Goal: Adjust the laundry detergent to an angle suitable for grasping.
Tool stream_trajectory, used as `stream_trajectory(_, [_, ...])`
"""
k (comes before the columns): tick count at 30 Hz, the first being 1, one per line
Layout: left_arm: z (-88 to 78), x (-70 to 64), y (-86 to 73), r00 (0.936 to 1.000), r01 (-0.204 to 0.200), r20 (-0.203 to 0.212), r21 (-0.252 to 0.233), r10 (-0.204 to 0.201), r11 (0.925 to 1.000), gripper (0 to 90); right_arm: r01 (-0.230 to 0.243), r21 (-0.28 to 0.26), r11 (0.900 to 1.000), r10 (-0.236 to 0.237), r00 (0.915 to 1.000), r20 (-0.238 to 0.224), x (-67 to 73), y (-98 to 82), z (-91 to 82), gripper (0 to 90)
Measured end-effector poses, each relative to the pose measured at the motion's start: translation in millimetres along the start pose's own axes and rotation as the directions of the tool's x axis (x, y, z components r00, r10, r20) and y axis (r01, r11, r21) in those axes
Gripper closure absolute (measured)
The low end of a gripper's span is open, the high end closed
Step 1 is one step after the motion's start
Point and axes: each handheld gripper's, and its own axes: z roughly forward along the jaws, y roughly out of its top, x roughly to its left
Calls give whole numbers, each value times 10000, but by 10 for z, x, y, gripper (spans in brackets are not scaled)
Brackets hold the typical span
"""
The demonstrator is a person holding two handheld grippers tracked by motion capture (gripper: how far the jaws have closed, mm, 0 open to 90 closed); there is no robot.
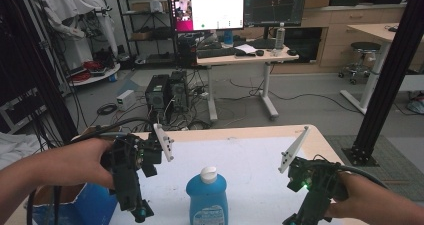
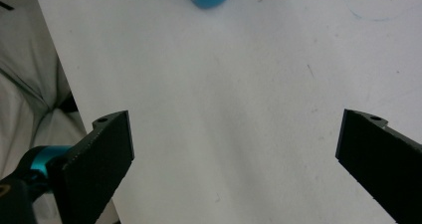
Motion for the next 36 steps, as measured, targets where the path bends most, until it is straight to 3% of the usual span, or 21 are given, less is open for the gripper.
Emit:
stream_trajectory(7, [-41, 112, 85, 9998, -6, -184, 65, 7, 10000, 17, 80, -75, 9999, -80, 10000, 43, 38, -31, -76, 9])
stream_trajectory(14, [-113, 185, 156, 9991, -55, -424, -31, 54, 10000, 17, 225, 179, 9996, -225, 9997, 38, 59, 28, -90, 9])
stream_trajectory(20, [-112, 145, 176, 9982, -168, -568, -23, 167, 9999, 17, 346, 239, 9991, -346, 9994, 1, 83, 53, -112, 9])
stream_trajectory(36, [-129, 50, 192, 9986, -223, -471, 127, 229, 9997, 17, 443, 248, 9987, -441, 9990, -48, 133, 78, -130, 9])
